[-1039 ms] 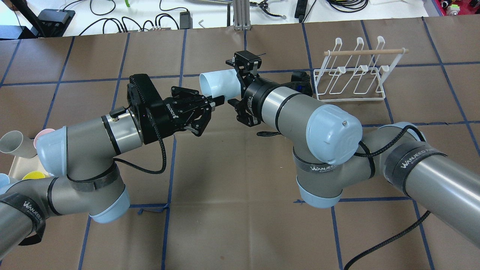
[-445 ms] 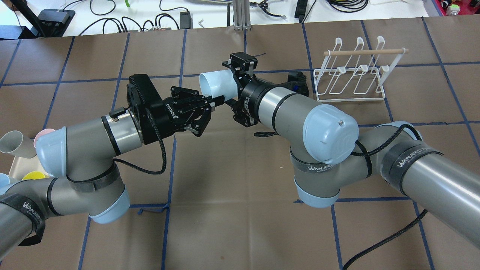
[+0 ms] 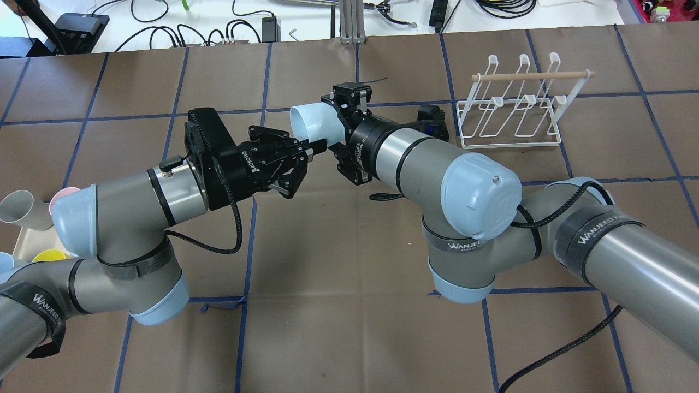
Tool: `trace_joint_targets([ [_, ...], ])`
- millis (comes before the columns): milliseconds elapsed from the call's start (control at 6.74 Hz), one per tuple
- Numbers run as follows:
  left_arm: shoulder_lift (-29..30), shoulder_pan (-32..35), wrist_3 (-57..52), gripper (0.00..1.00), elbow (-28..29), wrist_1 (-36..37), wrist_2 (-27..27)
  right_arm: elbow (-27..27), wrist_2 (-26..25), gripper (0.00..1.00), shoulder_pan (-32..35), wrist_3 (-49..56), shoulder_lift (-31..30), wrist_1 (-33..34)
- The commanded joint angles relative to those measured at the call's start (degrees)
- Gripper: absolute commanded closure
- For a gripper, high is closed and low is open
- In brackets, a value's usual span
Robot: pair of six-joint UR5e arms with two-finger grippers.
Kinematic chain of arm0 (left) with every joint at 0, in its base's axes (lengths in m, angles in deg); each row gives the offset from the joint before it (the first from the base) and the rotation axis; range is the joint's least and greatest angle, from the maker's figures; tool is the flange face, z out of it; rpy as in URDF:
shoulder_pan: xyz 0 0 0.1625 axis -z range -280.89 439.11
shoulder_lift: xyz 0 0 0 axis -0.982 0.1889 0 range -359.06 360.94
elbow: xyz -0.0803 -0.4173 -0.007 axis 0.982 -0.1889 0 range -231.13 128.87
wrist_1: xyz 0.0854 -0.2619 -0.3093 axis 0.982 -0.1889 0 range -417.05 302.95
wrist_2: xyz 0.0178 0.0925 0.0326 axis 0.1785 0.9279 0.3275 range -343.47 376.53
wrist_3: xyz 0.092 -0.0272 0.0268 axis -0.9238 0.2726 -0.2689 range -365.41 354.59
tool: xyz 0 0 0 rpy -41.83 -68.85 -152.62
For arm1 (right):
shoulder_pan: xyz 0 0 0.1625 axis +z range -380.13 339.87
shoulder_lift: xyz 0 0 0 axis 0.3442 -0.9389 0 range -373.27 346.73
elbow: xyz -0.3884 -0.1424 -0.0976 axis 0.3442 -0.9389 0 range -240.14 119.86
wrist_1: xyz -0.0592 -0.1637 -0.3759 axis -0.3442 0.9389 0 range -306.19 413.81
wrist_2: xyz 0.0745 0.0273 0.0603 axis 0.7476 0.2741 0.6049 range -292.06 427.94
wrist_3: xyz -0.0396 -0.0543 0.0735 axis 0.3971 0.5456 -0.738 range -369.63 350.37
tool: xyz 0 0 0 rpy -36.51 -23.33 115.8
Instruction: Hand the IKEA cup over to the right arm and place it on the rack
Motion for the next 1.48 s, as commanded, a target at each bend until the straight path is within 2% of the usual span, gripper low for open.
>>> trace_joint_targets([
  [0, 0.03, 0.0, 0.07, 0.83, 0.1, 0.0, 0.09, 0.08, 0.09, 0.52, 0.01, 0.06, 0.03, 0.08],
  [148, 0.03, -0.09, 0.07, 0.77, 0.19, 0.0, 0.18, 0.08, 0.09, 0.53, 0.01, 0.06, 0.03, -0.01],
  [297, -0.06, -0.09, 0.07, 0.58, 0.53, 0.09, 0.35, 0.08, 0.18, 0.57, -0.08, 0.06, 0.03, -0.01],
  [445, 0.29, 0.0, 0.24, 0.27, 1.15, 0.0, 0.0, -0.09, 0.09, 0.59, -0.08, -0.03, 0.03, -0.01],
  [742, -0.06, -0.17, 1.03, 0.04, 1.5, -0.52, 0.0, -0.18, -0.08, 0.65, -0.08, -0.12, 0.03, 0.08],
  [1039, -0.24, -3.58, 2.0, 0.02, 1.51, -0.53, 0.35, -0.88, -0.7, 0.71, -0.25, -0.03, 0.29, -0.01],
  [1336, -0.59, -11.66, 2.09, 0.02, 1.33, -0.61, -0.17, -2.2, -0.79, 0.78, -3.22, 1.8, 2.21, 0.17],
])
